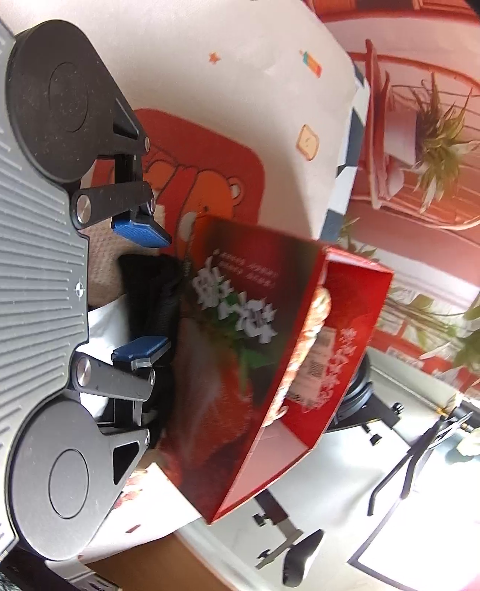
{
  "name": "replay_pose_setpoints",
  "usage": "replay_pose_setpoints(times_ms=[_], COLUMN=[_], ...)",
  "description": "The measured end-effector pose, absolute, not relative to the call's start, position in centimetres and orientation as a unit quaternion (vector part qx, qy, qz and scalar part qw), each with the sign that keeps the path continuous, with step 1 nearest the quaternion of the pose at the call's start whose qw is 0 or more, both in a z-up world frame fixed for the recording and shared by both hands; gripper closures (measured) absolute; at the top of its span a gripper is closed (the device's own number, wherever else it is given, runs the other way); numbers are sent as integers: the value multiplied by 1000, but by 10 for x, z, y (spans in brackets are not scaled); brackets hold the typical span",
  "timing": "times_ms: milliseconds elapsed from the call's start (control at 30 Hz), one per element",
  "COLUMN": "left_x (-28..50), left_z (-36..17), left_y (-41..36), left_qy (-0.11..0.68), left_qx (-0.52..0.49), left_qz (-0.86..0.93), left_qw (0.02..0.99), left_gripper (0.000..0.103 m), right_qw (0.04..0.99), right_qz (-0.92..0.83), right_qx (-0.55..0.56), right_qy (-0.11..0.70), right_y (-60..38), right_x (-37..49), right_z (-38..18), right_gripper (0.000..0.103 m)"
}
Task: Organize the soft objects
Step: 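Move both tools down to the black glove beside the box, then close both grippers on the black glove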
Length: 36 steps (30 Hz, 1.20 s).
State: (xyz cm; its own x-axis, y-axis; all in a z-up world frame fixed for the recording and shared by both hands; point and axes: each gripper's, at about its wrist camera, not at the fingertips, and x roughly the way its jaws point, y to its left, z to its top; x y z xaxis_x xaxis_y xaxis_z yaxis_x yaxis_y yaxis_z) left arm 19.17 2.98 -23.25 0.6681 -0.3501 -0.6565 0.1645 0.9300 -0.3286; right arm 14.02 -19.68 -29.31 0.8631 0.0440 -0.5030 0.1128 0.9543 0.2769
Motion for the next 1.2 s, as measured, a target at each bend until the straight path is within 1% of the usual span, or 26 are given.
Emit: replay_pose_setpoints(times_ms=[133,200,267,300,367,467,633,733,800,900,1033,1200], left_x=[196,200,202,203,204,201,199,197,195,192,183,171], left_z=[-231,-235,-242,-244,-248,-247,-252,-250,-248,-243,-235,-220], left_y=[28,25,24,25,26,23,17,16,15,13,13,14], left_qy=[380,388,396,397,397,396,402,399,395,386,374,350], left_qx=[-136,-139,-144,-150,-160,-144,-135,-130,-123,-109,-101,-98], left_qz=[-147,-148,-142,-144,-158,-164,-158,-160,-163,-167,-168,-173], left_qw=[903,899,896,894,890,892,892,893,896,901,907,916], left_gripper=[45,45,47,56,72,79,81,85,88,89,89,90], right_qw=[953,953,954,954,953,952,951,948,945,944,944,953], right_qz=[-14,-9,-2,0,1,2,-2,1,8,10,13,14], right_qx=[152,150,147,145,148,154,157,168,179,178,181,169], right_qy=[260,262,263,263,263,264,267,270,273,278,275,252], right_y=[-198,-197,-196,-196,-196,-198,-197,-200,-201,-200,-200,-197], right_x=[140,139,139,139,139,140,141,141,141,140,134,122], right_z=[-293,-293,-292,-292,-292,-292,-292,-291,-291,-288,-278,-259], right_gripper=[52,58,62,62,62,61,62,71,86,90,91,91])
